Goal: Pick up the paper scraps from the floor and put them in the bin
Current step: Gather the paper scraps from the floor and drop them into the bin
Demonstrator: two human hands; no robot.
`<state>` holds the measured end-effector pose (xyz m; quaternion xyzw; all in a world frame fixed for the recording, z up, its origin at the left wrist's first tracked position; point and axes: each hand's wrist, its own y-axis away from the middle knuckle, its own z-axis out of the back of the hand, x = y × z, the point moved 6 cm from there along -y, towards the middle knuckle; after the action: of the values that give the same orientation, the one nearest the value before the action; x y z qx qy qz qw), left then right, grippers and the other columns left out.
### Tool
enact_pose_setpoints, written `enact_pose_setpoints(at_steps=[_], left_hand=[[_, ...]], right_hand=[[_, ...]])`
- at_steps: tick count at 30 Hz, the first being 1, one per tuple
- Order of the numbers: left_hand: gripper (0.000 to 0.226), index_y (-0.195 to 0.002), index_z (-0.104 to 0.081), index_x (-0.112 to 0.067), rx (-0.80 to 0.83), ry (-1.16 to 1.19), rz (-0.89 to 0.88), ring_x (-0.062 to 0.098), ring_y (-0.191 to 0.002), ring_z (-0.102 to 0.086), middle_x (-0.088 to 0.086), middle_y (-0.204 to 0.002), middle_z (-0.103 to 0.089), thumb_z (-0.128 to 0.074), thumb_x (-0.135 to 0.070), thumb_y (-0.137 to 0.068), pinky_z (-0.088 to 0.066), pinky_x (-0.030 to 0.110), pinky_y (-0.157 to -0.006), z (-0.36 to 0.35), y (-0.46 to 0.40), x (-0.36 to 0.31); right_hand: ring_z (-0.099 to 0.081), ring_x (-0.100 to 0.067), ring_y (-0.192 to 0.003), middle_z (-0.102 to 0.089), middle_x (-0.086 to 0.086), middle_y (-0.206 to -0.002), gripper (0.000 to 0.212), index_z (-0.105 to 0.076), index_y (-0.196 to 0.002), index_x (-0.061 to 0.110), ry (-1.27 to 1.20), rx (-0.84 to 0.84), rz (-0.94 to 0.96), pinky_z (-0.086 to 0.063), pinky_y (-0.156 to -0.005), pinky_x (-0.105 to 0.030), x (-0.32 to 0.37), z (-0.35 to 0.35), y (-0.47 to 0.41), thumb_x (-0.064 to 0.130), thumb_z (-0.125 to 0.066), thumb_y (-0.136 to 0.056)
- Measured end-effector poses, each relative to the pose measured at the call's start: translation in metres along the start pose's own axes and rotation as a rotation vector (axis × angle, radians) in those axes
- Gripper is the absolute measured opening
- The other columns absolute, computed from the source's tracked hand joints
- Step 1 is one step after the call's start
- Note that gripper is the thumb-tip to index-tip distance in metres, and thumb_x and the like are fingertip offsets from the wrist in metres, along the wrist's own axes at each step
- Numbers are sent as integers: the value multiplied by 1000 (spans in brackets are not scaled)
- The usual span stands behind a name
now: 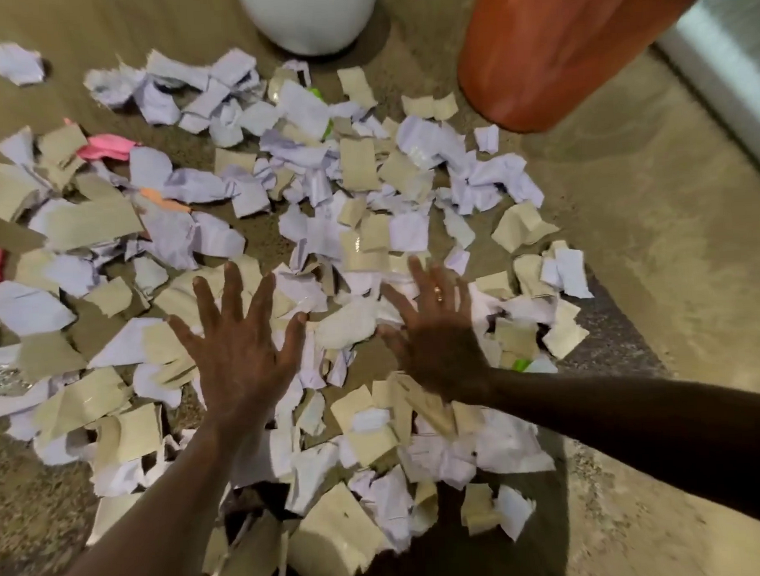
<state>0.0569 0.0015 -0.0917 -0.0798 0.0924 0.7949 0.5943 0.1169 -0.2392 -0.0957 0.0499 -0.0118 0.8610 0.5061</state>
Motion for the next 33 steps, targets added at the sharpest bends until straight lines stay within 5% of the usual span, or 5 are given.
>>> enact_pose_setpoints(at_steps=[12,17,21,24,33], left_hand=[[38,-137,-32,-24,29,3,-375,68,-123,-39,40,-138,-46,-33,-40,-101,-29,82,-93,53,-6,-14],[98,-154,-22,-29,252,253,199,43,-147,-15,21,-160,-21,-34,-87,-75,-16,64,-115,35,-9,-6],[116,-156,-10,-33,373,147,42,45,-145,-17,20,-161,-18,-25,-98,-62,-21,60,-115,24,7,-43],[129,-154,-3,-43,412,211,51,48,-147,-4,22,-162,-5,-31,-105,-45,-16,62,-116,11,20,-57],[150,-147,12,-54,539,122,-152,44,-148,8,9,-164,11,-52,-102,-20,-15,76,-108,-10,55,-112]], right_hand=[[-58,-34,-107,-62,-13,-113,40,-59,-118,11,-111,-42,-77,-48,-82,-41,-44,130,-34,36,-55,-87],[-44,-40,-127,-46,-18,-137,72,-42,-139,17,50,43,-469,-44,-98,-51,-140,129,-11,63,-56,-86],[-54,-32,-128,-41,-31,-147,96,-2,-159,21,-59,-9,-433,-51,-97,-42,-173,109,30,69,-50,-90],[-26,-33,-148,-11,-14,-165,124,-6,-160,25,-415,459,-538,-31,-111,-41,-159,70,60,86,-57,-65],[-9,-40,-150,-4,-13,-165,134,0,-154,41,-352,602,-164,-20,-117,-53,-70,56,49,67,-86,-54]])
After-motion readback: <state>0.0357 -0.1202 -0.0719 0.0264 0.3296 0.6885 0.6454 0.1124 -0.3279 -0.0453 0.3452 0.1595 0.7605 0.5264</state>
